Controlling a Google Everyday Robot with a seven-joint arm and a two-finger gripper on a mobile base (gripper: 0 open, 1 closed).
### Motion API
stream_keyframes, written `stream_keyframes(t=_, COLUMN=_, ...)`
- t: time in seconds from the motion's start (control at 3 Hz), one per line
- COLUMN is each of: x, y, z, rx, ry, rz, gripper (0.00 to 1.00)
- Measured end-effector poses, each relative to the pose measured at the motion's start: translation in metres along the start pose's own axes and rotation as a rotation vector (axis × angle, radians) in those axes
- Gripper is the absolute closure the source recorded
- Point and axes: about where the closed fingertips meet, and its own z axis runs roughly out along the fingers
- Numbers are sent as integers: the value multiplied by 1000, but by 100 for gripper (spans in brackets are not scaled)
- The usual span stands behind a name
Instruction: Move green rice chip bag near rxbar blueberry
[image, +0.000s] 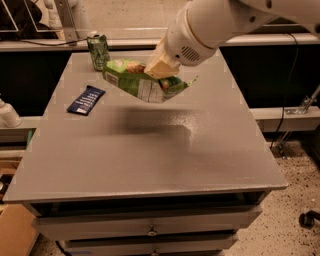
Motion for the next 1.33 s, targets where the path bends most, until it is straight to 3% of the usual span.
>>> stream_keyframes(t=0.33, x=-3, y=-24, z=29, rx=19, ry=11, rz=-37, gripper=100)
stream_keyframes(t=0.67, x=-6, y=-33, z=66, rx=1, ry=30, rz=-66, gripper=100)
stream_keyframes(t=1.33, x=5, y=-42, z=133, rx=-68, ry=87, rz=-58, gripper=100)
